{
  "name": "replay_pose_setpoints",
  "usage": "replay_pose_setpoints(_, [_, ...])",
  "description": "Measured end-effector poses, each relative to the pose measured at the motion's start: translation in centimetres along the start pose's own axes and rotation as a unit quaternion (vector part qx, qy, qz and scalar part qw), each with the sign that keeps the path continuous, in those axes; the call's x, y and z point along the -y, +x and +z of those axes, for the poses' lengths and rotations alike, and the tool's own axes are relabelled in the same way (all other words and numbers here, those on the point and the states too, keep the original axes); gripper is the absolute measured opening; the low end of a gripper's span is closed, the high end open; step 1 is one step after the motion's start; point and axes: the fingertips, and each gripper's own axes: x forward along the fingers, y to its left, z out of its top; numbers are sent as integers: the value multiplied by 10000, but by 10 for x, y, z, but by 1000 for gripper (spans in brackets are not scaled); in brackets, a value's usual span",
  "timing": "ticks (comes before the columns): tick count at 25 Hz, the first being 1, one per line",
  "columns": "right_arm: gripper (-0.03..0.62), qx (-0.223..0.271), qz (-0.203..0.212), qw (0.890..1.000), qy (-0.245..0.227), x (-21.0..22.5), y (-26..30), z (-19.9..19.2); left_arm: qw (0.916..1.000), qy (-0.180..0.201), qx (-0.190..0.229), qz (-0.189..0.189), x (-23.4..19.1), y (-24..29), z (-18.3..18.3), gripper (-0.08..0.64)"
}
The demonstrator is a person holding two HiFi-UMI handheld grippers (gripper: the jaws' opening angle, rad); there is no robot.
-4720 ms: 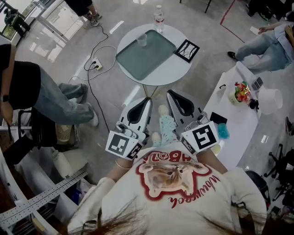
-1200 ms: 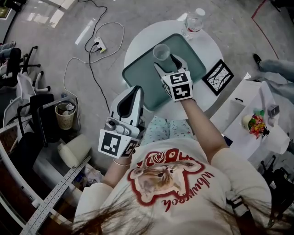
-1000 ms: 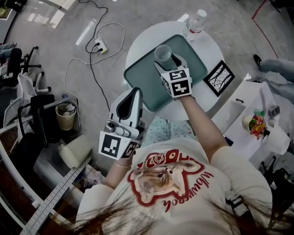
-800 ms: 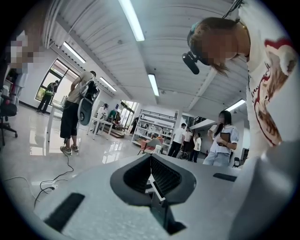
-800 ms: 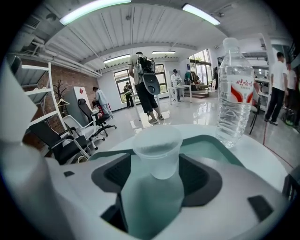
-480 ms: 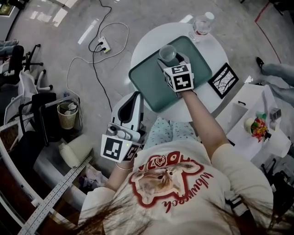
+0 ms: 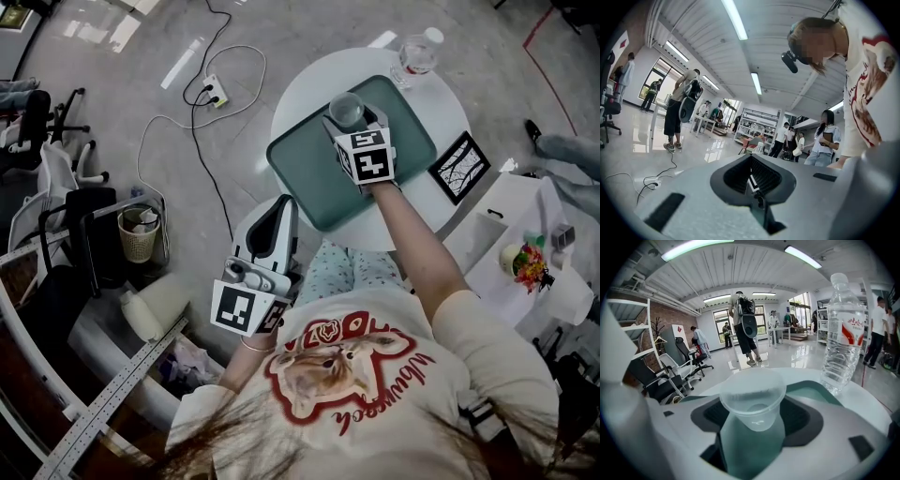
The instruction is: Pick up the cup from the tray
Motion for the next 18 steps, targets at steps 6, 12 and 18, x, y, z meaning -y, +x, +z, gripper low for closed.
replay_pose_setpoints(6, [305, -24, -17, 10000, 76, 2, 4, -5, 10000, -1, 17, 59, 0, -2, 0, 14])
replay_pose_setpoints(12, [304, -73, -51, 9999, 87, 5, 10, -5, 9999, -31, -7, 121, -1, -4, -4, 14])
replay_pose_setpoints(18, [302, -151, -11, 9999, -49, 4, 10, -6, 9998, -49, -53, 185, 0, -6, -7, 14])
